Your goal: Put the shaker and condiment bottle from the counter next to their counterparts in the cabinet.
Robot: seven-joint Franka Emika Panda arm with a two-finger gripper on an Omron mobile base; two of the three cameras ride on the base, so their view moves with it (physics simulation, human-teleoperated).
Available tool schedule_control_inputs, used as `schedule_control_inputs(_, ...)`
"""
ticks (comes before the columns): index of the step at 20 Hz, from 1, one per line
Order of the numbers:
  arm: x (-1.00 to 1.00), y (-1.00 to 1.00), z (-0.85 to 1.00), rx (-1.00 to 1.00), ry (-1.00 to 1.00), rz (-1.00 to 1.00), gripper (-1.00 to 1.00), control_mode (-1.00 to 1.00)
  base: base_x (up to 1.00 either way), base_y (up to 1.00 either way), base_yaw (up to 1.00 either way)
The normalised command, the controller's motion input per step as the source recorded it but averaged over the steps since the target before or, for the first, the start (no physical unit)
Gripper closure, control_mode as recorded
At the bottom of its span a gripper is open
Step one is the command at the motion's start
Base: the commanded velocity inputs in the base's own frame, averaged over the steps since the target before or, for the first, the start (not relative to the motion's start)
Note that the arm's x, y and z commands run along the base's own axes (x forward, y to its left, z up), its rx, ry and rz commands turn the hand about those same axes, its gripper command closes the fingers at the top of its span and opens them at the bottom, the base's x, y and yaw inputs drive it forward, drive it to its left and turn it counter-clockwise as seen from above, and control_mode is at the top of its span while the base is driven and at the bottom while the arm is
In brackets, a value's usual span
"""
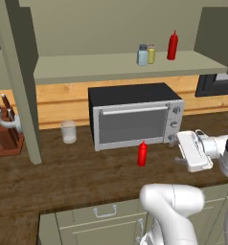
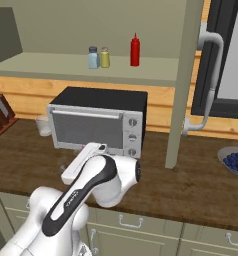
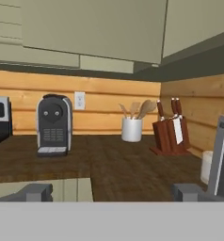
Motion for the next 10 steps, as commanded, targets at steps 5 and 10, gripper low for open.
schedule_control_inputs(5, 0.06, 0.01, -0.09, 0.00, 0.00, 0.05, -1.00, -1.00, 0.00, 0.00, 0.00)
schedule_control_inputs(10, 0.25, 0.00, 0.00, 0.01, 0.00, 0.00, -1.00, -1.00, 0.00, 0.00, 0.00)
